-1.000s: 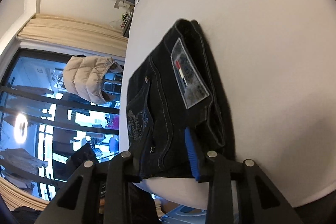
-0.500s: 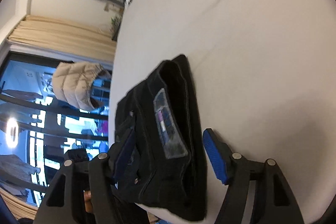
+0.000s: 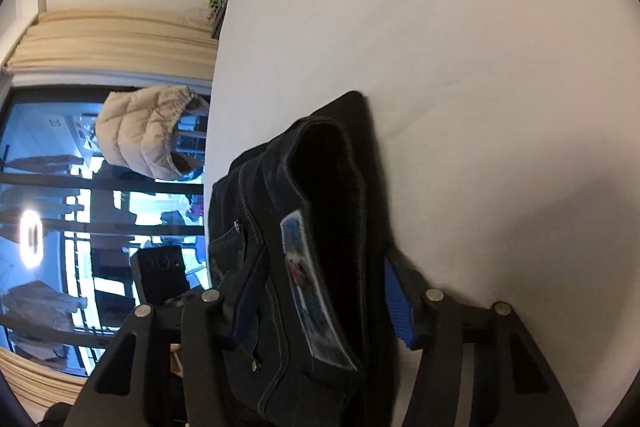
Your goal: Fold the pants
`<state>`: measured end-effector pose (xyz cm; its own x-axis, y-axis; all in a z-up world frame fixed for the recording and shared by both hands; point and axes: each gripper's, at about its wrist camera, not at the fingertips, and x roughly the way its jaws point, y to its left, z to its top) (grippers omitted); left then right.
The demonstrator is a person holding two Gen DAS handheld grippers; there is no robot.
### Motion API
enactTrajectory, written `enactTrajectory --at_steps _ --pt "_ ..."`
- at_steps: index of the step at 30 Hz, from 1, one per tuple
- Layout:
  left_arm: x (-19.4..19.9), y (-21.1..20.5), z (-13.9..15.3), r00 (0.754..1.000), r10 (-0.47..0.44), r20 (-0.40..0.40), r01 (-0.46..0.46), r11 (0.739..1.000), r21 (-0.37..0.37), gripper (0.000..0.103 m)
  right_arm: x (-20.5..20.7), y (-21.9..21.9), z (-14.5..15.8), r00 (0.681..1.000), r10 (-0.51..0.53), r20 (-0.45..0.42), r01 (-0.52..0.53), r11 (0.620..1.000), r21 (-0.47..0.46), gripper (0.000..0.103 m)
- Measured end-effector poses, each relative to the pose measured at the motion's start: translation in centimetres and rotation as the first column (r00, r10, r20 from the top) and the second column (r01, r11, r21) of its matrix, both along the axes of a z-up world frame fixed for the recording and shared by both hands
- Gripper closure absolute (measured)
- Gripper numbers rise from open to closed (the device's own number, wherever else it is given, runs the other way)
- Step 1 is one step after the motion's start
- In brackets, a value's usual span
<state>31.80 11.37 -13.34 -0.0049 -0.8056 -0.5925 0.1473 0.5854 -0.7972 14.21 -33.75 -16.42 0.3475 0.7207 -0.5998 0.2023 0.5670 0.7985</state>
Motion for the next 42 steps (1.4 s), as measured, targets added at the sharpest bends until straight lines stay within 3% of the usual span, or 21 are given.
enactTrajectory --at_steps 1,3,9,14,19,25,32,37,40,42 --pt "0.2 -0.2 -0.2 1.0 0.003 -0.005 -0.003 1.0 0.012 0.068 0.2 0.3 0.0 1.0 0.01 -0.002 -0.01 1.0 -0.01 0.045" --pt "0.3 -0.1 -0.7 1.0 0.015 -0.024 -0.015 1.0 -0.003 0.071 0.5 0.9 0.1 1.0 0.02 -0.013 -0.021 0.998 -0.057 0.063" --pt "-0.2 -0.8 -0.6 1.0 0.023 -0.001 -0.023 1.0 -0.007 0.076 0.1 1.3 1.0 1.0 0.012 -0.002 -0.012 0.995 -0.098 0.082" --pt "-0.1 -1.2 0.0 0.999 0.03 0.021 -0.029 0.999 -0.041 0.082 0.2 2.5 4.5 0.997 0.03 0.07 -0.02 0.99 -0.138 0.084" --pt "1.3 0.9 2.5 0.993 0.069 0.095 -0.065 0.997 -0.048 0.083 2.4 4.2 6.9 0.991 0.052 0.125 -0.036 0.992 -0.125 0.084" --pt "6.2 3.3 5.0 0.978 0.094 0.186 -0.1 0.995 0.027 0.083 8.7 7.6 8.4 0.983 0.085 0.165 -0.066 0.99 -0.122 0.084" --pt "12.0 5.2 4.3 0.974 0.112 0.199 -0.134 0.986 0.099 0.083 15.5 10.0 6.5 0.989 0.068 0.128 -0.057 0.994 -0.093 0.084" --pt "14.5 6.6 -0.2 0.982 0.112 0.149 -0.137 0.977 0.165 0.082 17.0 10.7 2.3 0.997 0.049 0.051 -0.045 0.996 -0.074 0.084" --pt "14.9 7.9 -2.0 0.983 0.122 0.137 -0.146 0.973 0.181 0.074 16.7 10.0 -0.3 1.0 -0.004 0.024 0.004 1.0 -0.028 0.072" --pt "14.8 8.2 -2.6 0.981 0.139 0.135 -0.162 0.971 0.177 0.065 16.1 9.5 -1.7 0.999 -0.035 0.033 0.035 0.999 0.023 0.072"
